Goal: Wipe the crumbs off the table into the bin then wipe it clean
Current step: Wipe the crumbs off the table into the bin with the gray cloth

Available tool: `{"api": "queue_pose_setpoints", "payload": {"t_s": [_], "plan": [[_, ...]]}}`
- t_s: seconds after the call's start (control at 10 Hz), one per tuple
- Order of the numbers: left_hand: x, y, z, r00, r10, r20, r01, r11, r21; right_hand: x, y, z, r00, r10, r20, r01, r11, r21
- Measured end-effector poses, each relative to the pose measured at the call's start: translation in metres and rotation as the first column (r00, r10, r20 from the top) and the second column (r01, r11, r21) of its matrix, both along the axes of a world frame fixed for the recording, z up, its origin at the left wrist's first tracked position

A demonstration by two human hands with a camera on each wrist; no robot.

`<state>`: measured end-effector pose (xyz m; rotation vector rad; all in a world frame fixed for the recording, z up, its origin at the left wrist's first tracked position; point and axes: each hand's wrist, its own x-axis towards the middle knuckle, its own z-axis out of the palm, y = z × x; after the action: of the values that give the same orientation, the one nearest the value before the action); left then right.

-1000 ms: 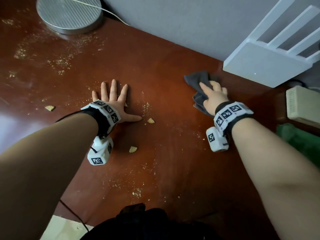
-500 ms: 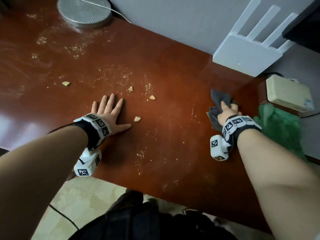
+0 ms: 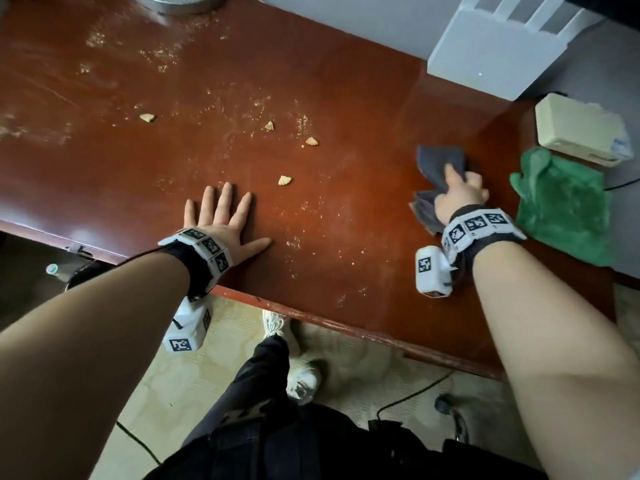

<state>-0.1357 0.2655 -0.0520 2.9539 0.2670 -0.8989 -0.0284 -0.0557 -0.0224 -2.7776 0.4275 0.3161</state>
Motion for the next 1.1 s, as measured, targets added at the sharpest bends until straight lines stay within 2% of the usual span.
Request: {"api": "queue_pose_setpoints", "payload": {"t_s": [0.1, 0.2, 0.3, 0.4, 0.5, 0.6, 0.7, 0.8, 0.9, 1.0, 1.1], "plan": [[0.000, 0.000, 0.001, 1.000, 0.006, -0.017, -0.007, 1.000, -0.012, -0.009, -0.006, -0.007, 0.964, -0.108, -0.242, 0.058, 0.977, -0.204], [0.000, 0.000, 0.001, 1.000, 0.010, -0.024, -0.010, 1.000, -0.012, -0.022, 0.025, -0.010, 0.968, 0.124, -0.217, -0.169, 0.965, -0.202], [0.000, -0.001, 0.003, 0.999, 0.017, -0.030, -0.017, 1.000, -0.011, -0.051, 0.064, -0.012, 0.869, 0.457, -0.190, -0.482, 0.869, -0.111], [0.000, -0.001, 0.003, 0.999, 0.021, -0.035, -0.021, 1.000, -0.011, -0.076, 0.086, -0.011, 0.769, 0.611, -0.188, -0.609, 0.790, 0.073], [0.000, -0.002, 0.004, 0.999, 0.015, -0.034, -0.016, 1.000, -0.005, -0.063, 0.069, 0.002, 0.855, 0.515, -0.064, -0.505, 0.853, 0.131], [0.001, -0.002, 0.005, 0.999, 0.010, -0.042, -0.010, 1.000, -0.001, -0.037, 0.022, 0.006, 0.977, 0.214, -0.006, -0.214, 0.977, -0.007], [0.002, -0.002, 0.006, 0.998, 0.015, -0.058, -0.015, 1.000, -0.002, -0.031, -0.004, -0.005, 0.979, -0.035, -0.199, -0.006, 0.980, -0.199], [0.006, -0.001, 0.005, 0.998, 0.017, -0.065, -0.018, 1.000, -0.007, -0.016, -0.008, -0.015, 0.957, 0.052, -0.286, -0.129, 0.957, -0.259], [0.007, -0.001, 0.005, 0.996, 0.022, -0.087, -0.023, 1.000, -0.015, 0.023, -0.007, -0.012, 0.953, 0.107, -0.285, -0.187, 0.944, -0.271], [0.009, 0.000, 0.002, 0.995, 0.025, -0.100, -0.026, 1.000, -0.009, 0.063, 0.013, -0.009, 0.959, 0.035, -0.282, -0.134, 0.931, -0.339], [0.010, 0.000, 0.003, 0.993, 0.027, -0.114, -0.028, 1.000, -0.006, 0.073, 0.052, -0.009, 0.949, 0.197, -0.246, -0.263, 0.926, -0.272]]}}
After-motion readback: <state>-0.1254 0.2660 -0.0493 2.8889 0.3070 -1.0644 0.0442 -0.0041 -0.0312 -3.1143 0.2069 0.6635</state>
